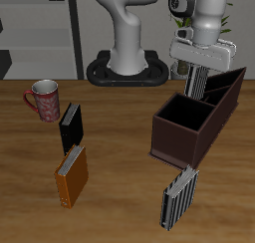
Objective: Place the right striped book into the left desk caddy's front compartment
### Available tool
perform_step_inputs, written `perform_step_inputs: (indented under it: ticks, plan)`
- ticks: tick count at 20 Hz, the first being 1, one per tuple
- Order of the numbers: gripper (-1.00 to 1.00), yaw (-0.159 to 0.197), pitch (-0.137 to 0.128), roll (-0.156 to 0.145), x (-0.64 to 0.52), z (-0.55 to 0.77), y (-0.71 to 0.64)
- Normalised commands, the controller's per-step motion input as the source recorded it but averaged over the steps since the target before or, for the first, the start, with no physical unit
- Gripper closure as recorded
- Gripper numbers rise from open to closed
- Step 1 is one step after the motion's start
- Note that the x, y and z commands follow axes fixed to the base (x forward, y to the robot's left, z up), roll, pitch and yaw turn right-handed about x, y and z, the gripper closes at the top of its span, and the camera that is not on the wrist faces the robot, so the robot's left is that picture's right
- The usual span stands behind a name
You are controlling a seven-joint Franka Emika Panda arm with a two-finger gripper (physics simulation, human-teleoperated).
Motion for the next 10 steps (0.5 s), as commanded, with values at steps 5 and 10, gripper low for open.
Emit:
perform_step_inputs:
  ticks: [5, 10]
  plan:
    - [1.0, 0.0, 0.035, 0.01, 0.08, -0.2, 0.05]
    - [1.0, 0.002, 0.043, 0.012, 0.09, -0.23, 0.04]
